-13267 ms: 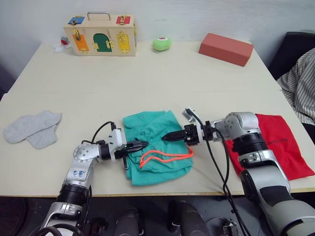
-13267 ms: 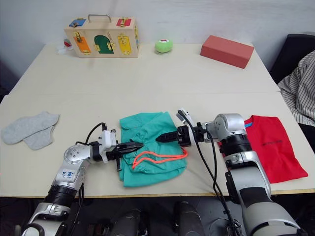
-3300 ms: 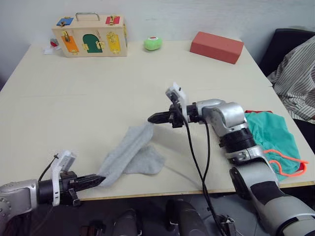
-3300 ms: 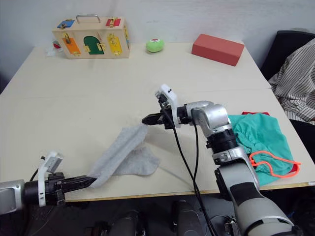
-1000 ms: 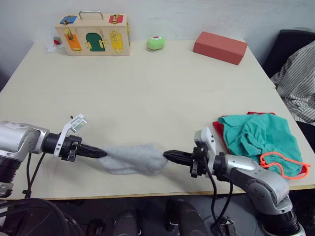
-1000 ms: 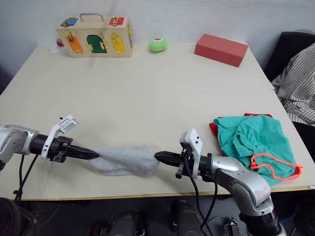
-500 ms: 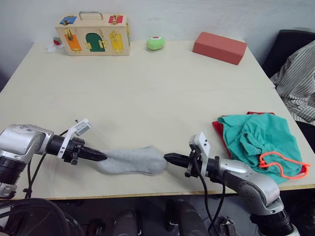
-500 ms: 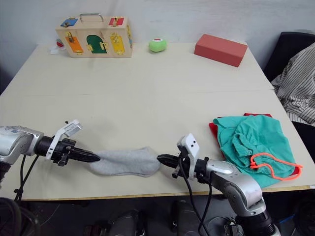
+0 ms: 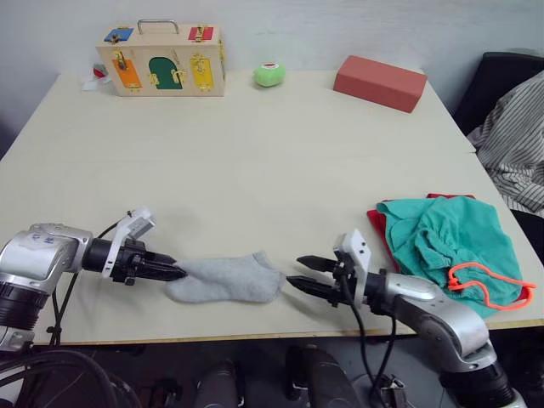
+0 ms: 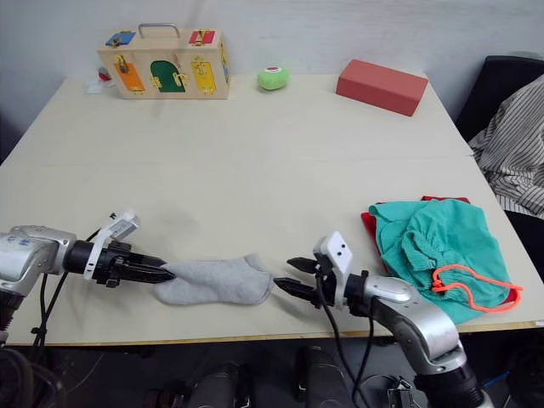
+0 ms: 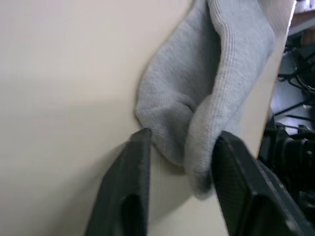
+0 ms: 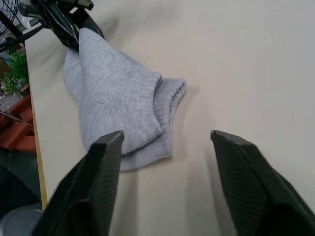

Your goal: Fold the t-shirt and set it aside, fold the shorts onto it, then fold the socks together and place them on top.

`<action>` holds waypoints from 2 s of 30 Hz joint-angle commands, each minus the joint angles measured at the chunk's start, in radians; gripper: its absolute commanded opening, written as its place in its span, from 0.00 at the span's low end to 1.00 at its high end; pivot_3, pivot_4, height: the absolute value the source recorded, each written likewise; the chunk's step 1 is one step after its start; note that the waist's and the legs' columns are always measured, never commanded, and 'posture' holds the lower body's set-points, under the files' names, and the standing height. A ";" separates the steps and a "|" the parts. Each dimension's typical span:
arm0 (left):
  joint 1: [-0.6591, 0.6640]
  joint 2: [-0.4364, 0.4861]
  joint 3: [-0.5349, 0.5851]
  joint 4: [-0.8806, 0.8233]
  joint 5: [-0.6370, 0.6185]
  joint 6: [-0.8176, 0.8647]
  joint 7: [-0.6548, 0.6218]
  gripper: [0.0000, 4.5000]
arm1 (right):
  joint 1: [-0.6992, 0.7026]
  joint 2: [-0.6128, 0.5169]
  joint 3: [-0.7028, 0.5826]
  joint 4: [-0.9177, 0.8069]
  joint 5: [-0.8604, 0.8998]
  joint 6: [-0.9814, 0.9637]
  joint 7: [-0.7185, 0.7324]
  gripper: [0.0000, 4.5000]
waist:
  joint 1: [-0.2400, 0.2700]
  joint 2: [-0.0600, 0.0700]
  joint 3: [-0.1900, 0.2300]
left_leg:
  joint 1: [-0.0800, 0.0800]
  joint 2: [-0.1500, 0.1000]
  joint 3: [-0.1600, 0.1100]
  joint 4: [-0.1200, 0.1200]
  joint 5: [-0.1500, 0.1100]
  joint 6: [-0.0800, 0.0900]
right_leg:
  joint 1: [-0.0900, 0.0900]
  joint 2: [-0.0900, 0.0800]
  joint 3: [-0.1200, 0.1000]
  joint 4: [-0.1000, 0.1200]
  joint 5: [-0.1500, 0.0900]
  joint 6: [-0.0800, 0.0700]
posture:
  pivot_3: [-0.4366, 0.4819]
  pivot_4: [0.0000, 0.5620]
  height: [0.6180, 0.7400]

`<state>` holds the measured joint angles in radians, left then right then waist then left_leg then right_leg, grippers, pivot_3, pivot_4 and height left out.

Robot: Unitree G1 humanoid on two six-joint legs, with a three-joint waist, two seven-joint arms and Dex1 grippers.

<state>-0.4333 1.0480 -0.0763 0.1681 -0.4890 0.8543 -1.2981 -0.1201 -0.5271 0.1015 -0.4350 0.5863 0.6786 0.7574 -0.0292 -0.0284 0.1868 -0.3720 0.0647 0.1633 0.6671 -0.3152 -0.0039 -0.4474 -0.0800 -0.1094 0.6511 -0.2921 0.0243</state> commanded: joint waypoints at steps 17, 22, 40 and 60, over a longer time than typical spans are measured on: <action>0.374 -0.269 0.195 -0.343 0.117 -0.574 0.184 0.00 | -0.227 0.249 0.332 0.173 -0.225 -0.164 0.020 0.00 | 0.002 -0.001 -0.001 | 0.002 0.001 0.001 -0.001 0.000 -0.002 | 0.001 -0.001 0.000 0.002 0.000 -0.001 | 0.48 0.27 1.00; 0.357 -0.396 0.146 -0.274 0.178 -0.649 0.294 0.00 | -0.241 0.262 0.366 0.228 -0.270 -0.155 0.016 0.00 | 0.001 -0.002 -0.002 | 0.002 0.001 0.001 0.000 -0.001 0.000 | 0.001 -0.001 0.000 0.002 0.000 -0.001 | 0.48 0.27 1.00; 0.389 -0.423 0.205 -0.287 0.060 -0.645 0.318 0.00 | -0.153 0.088 0.196 0.349 -0.352 -0.389 0.057 0.00 | 0.003 -0.002 -0.004 | 0.006 0.001 0.000 -0.001 -0.002 0.002 | 0.004 -0.002 0.000 0.002 0.000 -0.001 | 0.48 0.27 1.00; 0.542 -0.199 0.567 -0.379 -0.361 0.040 0.428 0.39 | -0.338 0.210 0.338 0.597 -0.459 -0.637 0.246 0.00 | -0.009 -0.002 -0.003 | 0.004 0.002 -0.002 -0.003 0.000 -0.003 | 0.002 -0.001 -0.002 0.002 -0.001 -0.003 | 0.48 0.27 1.00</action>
<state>0.1275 0.8361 0.4552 -0.1821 -0.7930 0.8231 -0.8984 -0.4569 -0.3174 0.4349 0.1324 0.1578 0.0719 0.9988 -0.0381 -0.0301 0.1842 -0.3677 0.0665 0.1613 0.6646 -0.3154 -0.0074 -0.4449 -0.0814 -0.1118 0.6527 -0.2934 0.0209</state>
